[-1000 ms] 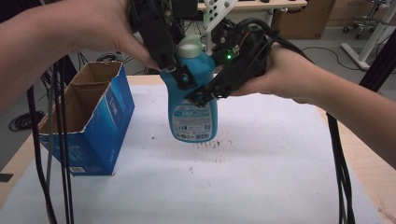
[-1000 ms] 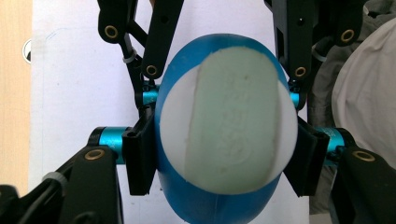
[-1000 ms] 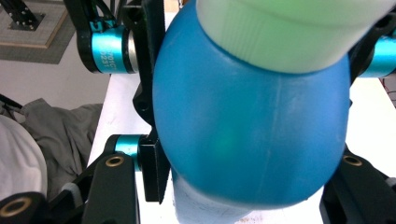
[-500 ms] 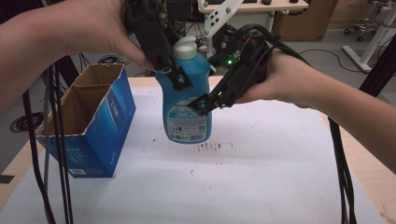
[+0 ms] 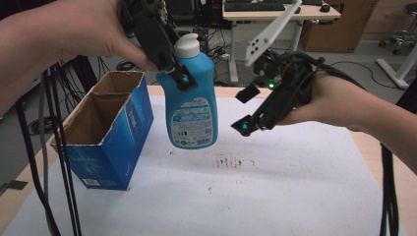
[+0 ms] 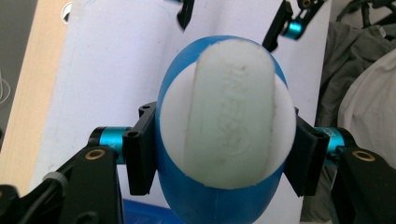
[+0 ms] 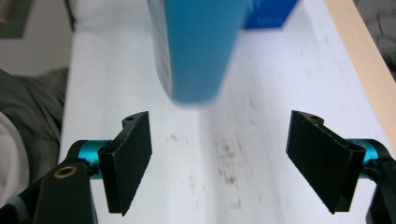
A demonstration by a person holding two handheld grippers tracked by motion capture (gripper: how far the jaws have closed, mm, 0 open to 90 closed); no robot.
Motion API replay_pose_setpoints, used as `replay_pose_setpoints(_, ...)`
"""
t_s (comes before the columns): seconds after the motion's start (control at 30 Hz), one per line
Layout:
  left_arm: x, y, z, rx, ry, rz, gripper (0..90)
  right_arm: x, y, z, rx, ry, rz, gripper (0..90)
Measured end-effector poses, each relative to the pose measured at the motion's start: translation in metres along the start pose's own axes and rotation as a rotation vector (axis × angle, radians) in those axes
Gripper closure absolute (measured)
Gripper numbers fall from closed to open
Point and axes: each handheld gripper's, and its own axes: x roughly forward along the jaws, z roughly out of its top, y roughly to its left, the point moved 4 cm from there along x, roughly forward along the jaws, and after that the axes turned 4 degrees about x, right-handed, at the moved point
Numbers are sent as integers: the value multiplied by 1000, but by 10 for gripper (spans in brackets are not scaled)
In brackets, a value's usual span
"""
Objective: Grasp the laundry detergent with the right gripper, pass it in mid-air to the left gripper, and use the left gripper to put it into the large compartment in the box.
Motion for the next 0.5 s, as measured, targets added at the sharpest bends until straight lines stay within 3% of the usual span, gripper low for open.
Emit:
replay_pose_setpoints(0.3, -25, 3, -25, -111, -13, 56, 381, -4, -9, -36, 53, 215, -111, 218)
replay_pose_setpoints(0.5, -44, 5, -44, -187, -18, 107, 381, -11, -15, -56, 90, 278, -145, 219)
